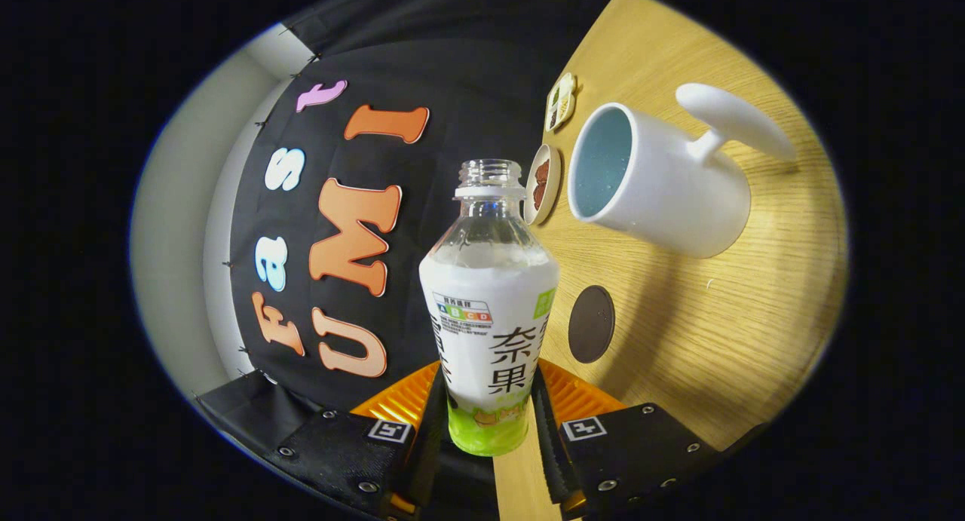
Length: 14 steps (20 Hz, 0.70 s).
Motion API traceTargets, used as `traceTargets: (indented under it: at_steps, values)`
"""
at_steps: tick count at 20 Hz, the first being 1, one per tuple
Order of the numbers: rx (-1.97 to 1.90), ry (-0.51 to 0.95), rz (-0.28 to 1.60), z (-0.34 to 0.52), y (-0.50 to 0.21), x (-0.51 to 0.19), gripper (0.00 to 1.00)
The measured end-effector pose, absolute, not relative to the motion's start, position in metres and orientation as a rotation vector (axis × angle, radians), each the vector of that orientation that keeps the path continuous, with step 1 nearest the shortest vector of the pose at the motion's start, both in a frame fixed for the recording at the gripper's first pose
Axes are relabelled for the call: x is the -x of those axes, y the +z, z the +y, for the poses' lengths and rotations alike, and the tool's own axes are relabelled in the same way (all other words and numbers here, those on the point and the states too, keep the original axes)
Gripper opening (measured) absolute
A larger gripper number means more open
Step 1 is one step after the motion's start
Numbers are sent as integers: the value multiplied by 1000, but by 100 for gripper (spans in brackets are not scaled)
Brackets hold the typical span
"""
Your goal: Take the bottle from table, then pour the juice into the cup, finally place the bottle on the coaster
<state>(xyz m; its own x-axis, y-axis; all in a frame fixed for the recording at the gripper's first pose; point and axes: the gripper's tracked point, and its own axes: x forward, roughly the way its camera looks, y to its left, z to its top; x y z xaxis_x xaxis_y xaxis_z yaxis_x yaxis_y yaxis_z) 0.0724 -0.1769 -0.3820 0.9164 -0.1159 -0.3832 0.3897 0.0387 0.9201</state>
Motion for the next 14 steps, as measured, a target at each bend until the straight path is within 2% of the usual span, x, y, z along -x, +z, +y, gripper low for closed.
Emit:
traceTargets:
  at_steps: [14]
  values:
    - [-1747, -399, 161, -177, -371, -80, 58]
